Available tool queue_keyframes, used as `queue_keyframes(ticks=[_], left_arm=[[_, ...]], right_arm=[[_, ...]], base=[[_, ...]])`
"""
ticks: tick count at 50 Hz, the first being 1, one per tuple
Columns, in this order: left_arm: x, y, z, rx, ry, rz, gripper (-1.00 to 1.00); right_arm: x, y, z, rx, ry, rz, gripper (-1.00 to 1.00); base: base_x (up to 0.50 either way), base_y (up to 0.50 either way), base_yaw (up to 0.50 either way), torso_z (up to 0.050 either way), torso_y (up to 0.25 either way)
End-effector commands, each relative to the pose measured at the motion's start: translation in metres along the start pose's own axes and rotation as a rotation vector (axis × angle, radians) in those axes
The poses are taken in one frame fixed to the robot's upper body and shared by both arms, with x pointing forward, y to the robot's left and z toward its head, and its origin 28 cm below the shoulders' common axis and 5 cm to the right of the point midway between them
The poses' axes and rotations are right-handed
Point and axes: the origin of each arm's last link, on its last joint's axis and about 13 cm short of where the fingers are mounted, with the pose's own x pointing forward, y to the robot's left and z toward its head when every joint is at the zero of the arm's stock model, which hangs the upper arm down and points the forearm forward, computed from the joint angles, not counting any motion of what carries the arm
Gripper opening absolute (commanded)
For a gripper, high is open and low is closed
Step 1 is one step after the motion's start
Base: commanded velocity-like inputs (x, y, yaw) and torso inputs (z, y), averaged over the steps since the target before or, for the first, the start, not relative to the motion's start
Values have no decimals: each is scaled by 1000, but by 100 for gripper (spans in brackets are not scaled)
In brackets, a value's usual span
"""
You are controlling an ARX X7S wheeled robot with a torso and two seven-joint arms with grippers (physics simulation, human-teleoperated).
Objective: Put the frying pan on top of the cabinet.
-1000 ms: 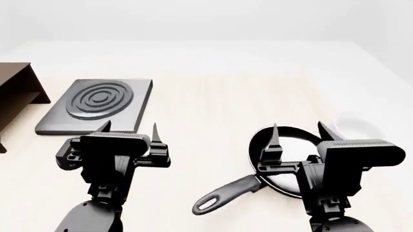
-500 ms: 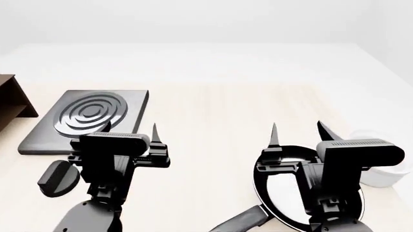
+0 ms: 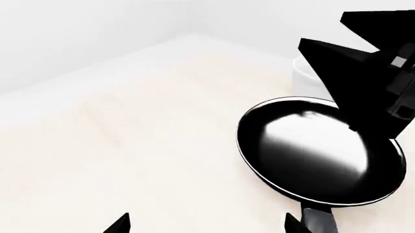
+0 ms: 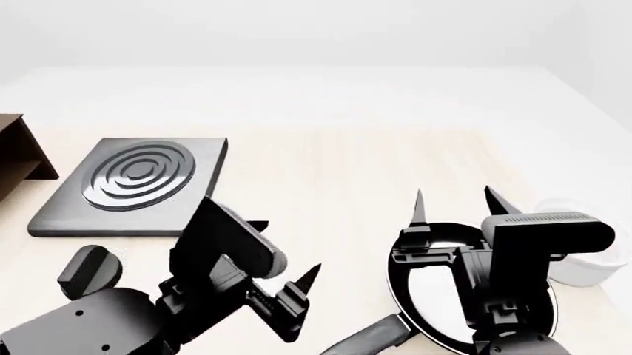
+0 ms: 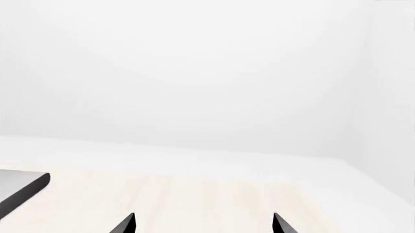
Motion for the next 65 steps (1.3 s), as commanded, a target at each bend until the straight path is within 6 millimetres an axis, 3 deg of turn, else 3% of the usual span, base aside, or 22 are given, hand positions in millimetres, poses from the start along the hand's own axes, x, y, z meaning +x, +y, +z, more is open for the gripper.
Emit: queue_keyframes(ticks=[1,25,26,27,44,65], left_arm=[[-16,-4,9,62,160,-277,100],[-6,-10,6,14,230,-330,100],[-6,-11,5,18,233,-332,100],[5,-28,-4,61,292,-417,100],[7,-29,-7,59,306,-422,100],[26,-28,-30,17,438,-390,100]], right_arm=[[0,-1,1,-10,-4,-4,100],[1,1,0,-18,-3,4,100],[2,1,0,-18,-3,5,100],[1,2,-2,-18,0,14,100],[1,2,0,-22,-6,14,100],[0,2,-1,-15,-8,16,100]], base=[[0,0,0,0,0],[0,0,0,0,0],[0,0,0,0,0],[0,0,0,0,0],[0,0,0,0,0],[0,0,0,0,0]])
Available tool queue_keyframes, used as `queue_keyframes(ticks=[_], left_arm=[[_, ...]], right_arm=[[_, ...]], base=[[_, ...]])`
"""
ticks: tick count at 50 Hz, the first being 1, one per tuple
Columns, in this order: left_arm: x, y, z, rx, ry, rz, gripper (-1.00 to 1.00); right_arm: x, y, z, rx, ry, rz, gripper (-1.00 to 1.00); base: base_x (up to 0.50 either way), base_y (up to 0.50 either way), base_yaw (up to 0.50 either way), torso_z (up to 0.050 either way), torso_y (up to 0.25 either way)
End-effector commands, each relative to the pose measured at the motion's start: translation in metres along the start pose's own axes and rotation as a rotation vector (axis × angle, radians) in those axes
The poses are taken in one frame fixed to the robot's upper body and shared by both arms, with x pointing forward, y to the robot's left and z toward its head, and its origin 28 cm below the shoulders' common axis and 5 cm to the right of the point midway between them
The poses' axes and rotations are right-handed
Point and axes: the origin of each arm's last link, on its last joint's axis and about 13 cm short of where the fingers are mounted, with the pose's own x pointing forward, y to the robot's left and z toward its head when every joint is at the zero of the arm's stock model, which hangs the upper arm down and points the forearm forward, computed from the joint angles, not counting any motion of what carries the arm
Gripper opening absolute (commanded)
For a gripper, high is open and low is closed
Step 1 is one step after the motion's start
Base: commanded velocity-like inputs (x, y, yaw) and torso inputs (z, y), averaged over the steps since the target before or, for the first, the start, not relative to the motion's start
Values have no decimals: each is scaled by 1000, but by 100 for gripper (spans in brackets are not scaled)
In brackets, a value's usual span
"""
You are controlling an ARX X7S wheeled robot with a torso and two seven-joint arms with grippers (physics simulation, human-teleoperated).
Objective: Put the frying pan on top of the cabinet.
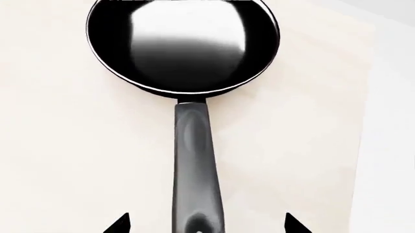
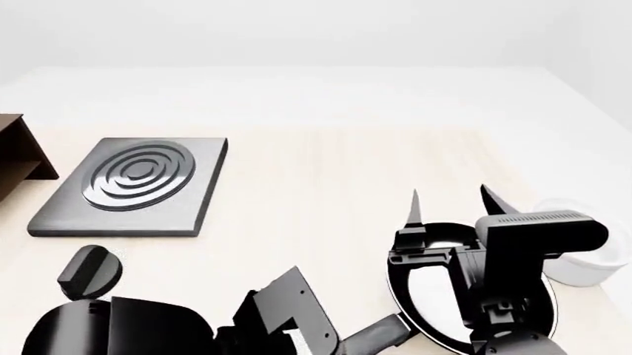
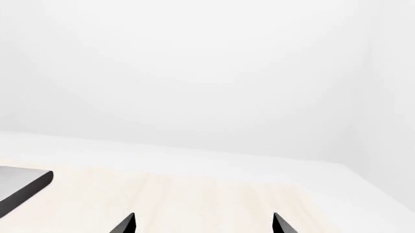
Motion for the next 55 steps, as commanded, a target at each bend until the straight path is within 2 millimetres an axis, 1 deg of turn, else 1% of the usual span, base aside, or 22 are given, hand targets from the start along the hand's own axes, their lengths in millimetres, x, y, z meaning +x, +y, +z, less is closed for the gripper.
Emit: queue_keyframes(ticks=[1,7,15,21,30,34,43,47,48,50,55], left_arm=[[13,3,-9,-32,70,3,100],[17,5,-13,-37,100,-5,100],[24,12,-15,-45,130,-2,100],[30,20,-11,-52,147,2,100],[44,31,-10,-64,192,6,100],[50,36,-6,-70,212,1,100],[59,39,3,-62,241,-61,100],[62,39,1,-55,259,-84,100],[64,39,1,-88,254,-61,-100],[62,37,-1,-49,253,-76,-100],[62,37,-3,-53,252,-64,-100]], right_arm=[[-1,0,-1,3,-1,2,100],[-1,0,-1,5,0,3,100],[-2,1,-2,10,-1,8,100],[-2,2,-3,12,-1,13,100],[-1,3,-5,18,1,19,100],[-1,4,-6,19,2,24,100],[-1,3,-7,23,2,25,100],[-1,2,-7,24,2,23,100],[-1,2,-7,25,3,21,100],[-1,2,-7,25,2,21,100],[0,3,-8,26,2,26,100]], base=[[0,0,0,0,0],[0,0,0,0,0],[0,0,0,0,0],[0,0,0,0,0],[0,0,0,0,0],[0,0,0,0,0],[0,0,0,0,0],[0,0,0,0,0],[0,0,0,0,0],[0,0,0,0,0],[0,0,0,0,0]])
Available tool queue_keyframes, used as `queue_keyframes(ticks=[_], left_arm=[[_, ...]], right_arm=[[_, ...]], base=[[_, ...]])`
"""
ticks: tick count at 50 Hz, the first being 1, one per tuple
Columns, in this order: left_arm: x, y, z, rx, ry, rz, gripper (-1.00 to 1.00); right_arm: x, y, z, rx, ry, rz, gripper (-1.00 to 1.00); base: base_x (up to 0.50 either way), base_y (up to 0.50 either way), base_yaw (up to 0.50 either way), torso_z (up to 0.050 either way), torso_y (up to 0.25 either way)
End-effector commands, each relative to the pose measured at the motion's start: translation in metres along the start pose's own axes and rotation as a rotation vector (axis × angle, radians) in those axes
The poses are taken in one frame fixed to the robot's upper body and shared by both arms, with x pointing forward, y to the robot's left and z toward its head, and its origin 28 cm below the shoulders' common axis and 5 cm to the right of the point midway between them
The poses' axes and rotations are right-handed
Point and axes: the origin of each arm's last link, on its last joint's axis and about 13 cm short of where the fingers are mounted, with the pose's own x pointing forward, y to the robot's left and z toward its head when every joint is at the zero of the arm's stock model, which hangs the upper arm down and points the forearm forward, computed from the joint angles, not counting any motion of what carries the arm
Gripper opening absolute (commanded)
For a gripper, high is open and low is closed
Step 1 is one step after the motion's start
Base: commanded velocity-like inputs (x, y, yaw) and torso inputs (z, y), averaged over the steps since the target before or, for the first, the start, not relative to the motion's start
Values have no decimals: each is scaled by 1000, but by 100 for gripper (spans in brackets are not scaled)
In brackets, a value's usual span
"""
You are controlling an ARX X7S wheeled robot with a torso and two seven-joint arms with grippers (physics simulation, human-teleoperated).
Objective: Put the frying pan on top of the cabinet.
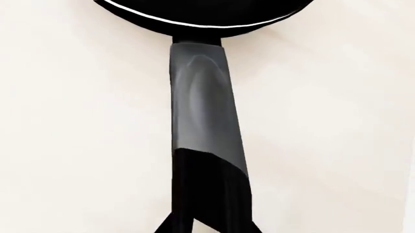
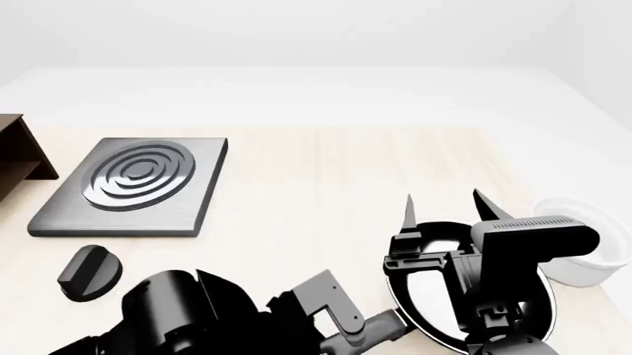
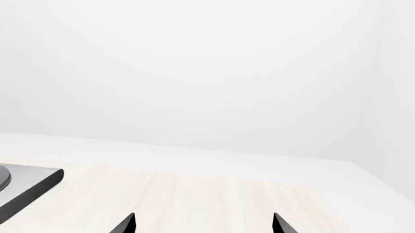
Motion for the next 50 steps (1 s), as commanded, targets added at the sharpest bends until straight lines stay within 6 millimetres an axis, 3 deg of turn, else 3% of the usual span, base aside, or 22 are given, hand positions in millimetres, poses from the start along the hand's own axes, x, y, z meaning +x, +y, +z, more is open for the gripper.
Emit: queue_keyframes(ticks=[1,15,25,37,44,50], left_arm=[[3,4,-1,8,21,23,-100],[-14,7,-3,-35,-43,129,-100],[-67,29,-15,-172,-216,380,-100],[-103,53,-27,-317,-328,544,-100],[-116,63,-18,-368,-397,657,-100],[-145,65,7,-440,-525,719,-100]], right_arm=[[1,0,-1,3,-1,5,100],[0,0,1,1,-6,3,100],[0,0,2,-5,-11,6,100],[1,2,5,-13,-15,10,100],[1,3,7,-15,-19,15,100],[1,3,8,-16,-19,13,100]], base=[[0,0,0,0,0],[0,0,0,0,0],[0,0,1,0,1],[0,0,0,0,2],[0,0,0,0,1],[0,0,0,0,3]])
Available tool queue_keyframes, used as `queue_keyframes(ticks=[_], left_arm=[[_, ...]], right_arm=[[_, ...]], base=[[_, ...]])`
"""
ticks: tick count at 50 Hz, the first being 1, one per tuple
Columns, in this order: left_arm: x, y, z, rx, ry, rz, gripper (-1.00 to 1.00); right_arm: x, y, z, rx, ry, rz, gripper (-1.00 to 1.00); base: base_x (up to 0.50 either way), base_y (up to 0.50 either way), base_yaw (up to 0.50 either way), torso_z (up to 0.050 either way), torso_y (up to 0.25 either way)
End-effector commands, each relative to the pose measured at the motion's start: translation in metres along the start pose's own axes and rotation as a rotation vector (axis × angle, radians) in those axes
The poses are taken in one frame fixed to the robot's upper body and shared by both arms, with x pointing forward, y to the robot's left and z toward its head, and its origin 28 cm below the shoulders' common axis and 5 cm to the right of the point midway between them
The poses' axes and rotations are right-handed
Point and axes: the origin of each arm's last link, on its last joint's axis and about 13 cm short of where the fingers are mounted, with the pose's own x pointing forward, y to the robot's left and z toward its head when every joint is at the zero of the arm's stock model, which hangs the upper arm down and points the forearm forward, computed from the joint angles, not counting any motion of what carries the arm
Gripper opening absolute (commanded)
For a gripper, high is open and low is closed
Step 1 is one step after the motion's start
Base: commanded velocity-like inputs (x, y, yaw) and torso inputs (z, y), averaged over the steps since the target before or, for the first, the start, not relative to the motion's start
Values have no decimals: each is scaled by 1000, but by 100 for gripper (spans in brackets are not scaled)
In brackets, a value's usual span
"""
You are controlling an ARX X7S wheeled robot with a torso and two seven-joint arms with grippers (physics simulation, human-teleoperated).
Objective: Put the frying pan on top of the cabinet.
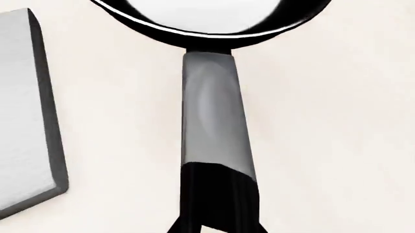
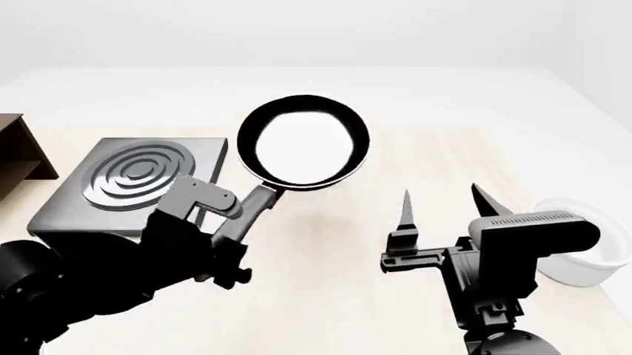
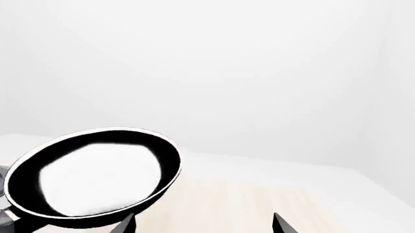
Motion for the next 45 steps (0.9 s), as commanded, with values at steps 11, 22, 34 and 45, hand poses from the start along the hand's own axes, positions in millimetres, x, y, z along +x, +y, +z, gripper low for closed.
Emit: queue_keyframes(ticks=[11,22,34,45], left_arm=[[-74,48,135,-270,-312,298,-100],[-75,91,163,-399,-265,546,-100],[-78,131,164,-577,-283,817,-100],[-90,145,160,-699,-278,1036,-100]], right_arm=[[2,1,1,-2,-1,5,100],[2,1,0,0,-1,11,100],[0,1,1,-1,-3,7,100],[0,0,1,1,-3,8,100]], base=[[0,0,0,0,2],[0,0,0,0,2],[0,0,0,1,3],[0,0,0,0,1]])
